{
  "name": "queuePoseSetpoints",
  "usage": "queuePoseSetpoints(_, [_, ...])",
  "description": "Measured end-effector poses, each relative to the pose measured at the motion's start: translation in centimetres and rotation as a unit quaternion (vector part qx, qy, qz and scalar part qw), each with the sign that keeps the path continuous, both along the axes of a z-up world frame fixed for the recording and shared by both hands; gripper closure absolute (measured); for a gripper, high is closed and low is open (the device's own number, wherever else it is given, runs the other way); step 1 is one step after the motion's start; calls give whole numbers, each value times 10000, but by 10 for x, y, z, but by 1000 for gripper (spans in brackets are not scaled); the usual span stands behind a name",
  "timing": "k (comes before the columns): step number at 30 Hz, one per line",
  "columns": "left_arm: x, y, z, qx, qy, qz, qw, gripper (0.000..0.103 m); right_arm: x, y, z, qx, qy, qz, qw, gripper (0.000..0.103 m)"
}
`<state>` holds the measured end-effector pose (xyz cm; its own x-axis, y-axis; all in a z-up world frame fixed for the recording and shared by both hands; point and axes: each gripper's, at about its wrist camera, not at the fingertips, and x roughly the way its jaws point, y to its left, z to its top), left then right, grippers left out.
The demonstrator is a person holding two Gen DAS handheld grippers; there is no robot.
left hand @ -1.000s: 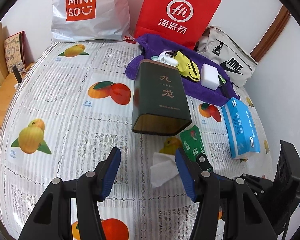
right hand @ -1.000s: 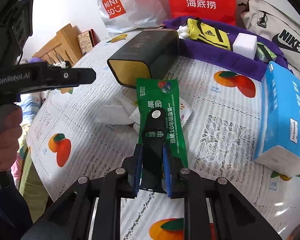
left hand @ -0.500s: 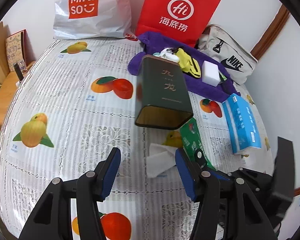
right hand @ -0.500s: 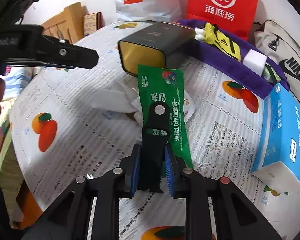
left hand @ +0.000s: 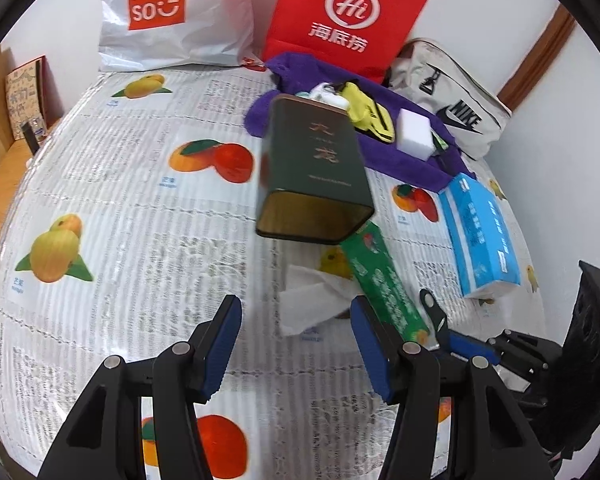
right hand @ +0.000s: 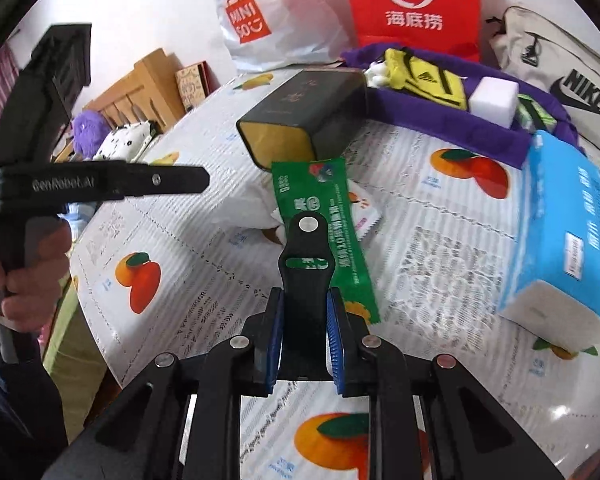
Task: Organize soft objects
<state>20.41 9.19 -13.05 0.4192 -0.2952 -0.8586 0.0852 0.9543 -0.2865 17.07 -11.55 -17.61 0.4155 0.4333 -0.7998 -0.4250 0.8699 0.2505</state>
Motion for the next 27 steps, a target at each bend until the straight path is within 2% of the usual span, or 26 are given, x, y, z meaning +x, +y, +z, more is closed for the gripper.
queuePoseSetpoints(9, [-5, -47, -5, -15, 88, -417, 9991, 48, -16, -48, 9, -242, -169, -497, 9983, 82])
queuePoseSetpoints(11, [-7, -59, -9, -14, 168, -452, 9988, 45, -20, -61, 7, -276, -133, -616, 9976, 82])
queuePoseSetpoints(19, [4, -91, -24, 95, 446, -16, 9990, 38, -37, -112, -14, -238, 72, -1065, 9940, 82])
queuePoseSetpoints(22, [13, -104, -32, 441, 556, 187, 9973, 35, -41, -122, -17, -168, 73, -1083, 9940, 82])
queuePoseSetpoints(23, [17, -110, -36, 690, 628, 294, 9952, 35, -42, -124, -17, -150, 65, -1083, 9940, 82])
queuePoseSetpoints(25, [23, -115, -41, 857, 759, 437, 9925, 33, -44, -129, -18, -38, 54, -1068, 9943, 82])
queuePoseSetpoints(27, [27, -121, -43, 1108, 698, 578, 9897, 31, -44, -132, -18, 46, 52, -1032, 9946, 82])
